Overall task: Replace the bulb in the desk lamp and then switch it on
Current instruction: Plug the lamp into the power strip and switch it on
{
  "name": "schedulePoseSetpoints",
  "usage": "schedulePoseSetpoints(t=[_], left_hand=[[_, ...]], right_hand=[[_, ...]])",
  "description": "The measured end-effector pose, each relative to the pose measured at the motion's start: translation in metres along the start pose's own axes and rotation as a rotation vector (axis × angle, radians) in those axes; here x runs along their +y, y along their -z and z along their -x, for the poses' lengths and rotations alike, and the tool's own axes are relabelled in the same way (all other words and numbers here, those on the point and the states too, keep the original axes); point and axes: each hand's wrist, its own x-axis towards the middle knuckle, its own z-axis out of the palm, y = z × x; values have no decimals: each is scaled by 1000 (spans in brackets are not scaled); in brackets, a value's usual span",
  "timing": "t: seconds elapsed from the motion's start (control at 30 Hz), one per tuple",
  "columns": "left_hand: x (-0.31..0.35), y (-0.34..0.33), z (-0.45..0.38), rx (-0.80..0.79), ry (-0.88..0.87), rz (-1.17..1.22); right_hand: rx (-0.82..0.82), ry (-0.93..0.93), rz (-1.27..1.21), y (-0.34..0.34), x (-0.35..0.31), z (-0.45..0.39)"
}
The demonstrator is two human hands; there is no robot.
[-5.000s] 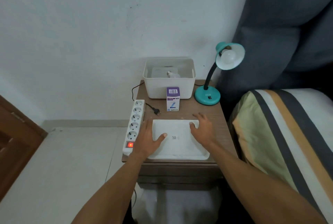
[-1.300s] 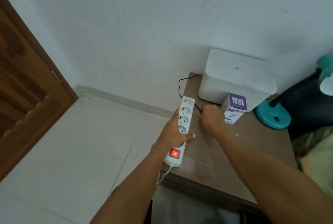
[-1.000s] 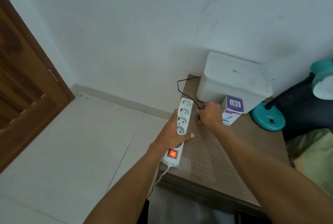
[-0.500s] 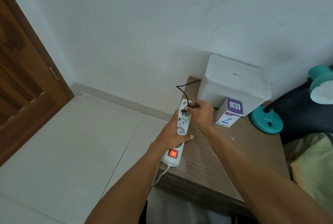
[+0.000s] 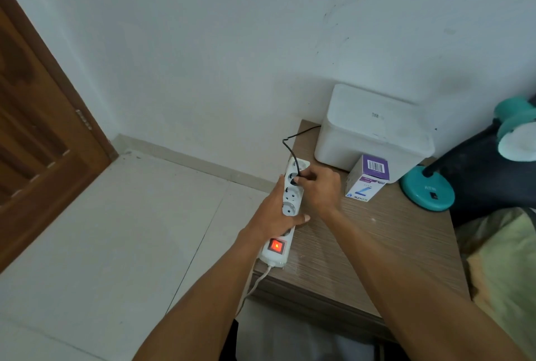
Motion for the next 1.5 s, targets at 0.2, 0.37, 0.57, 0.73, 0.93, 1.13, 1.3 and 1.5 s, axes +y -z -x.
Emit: schedulePoseSetpoints(t=[0.2, 0.37, 0.57, 0.73, 0.93, 1.13, 1.3, 1.5], left_hand=[[-4, -2, -2, 0, 9, 1], [0, -1, 0, 7, -10, -21], [2, -2, 2, 33, 6, -108], [6, -6, 5, 112, 34, -294], [12, -13, 10, 246, -88, -682], [48, -72, 30, 298, -166, -788], [65, -154, 37, 4, -328, -729], [77, -213, 13, -154, -367, -750]], right_hand=[[5, 57, 126, -5, 0, -3], [-2, 70, 224, -9, -2, -6], [-52, 59, 228, -3, -9, -7], [-89, 43, 197, 18, -5, 6], [-74, -53, 273, 65, 42, 51], [-5, -198, 390, 114, 102, 91], [13, -167, 503, 149, 135, 108], [77, -164, 551, 191, 176, 101]])
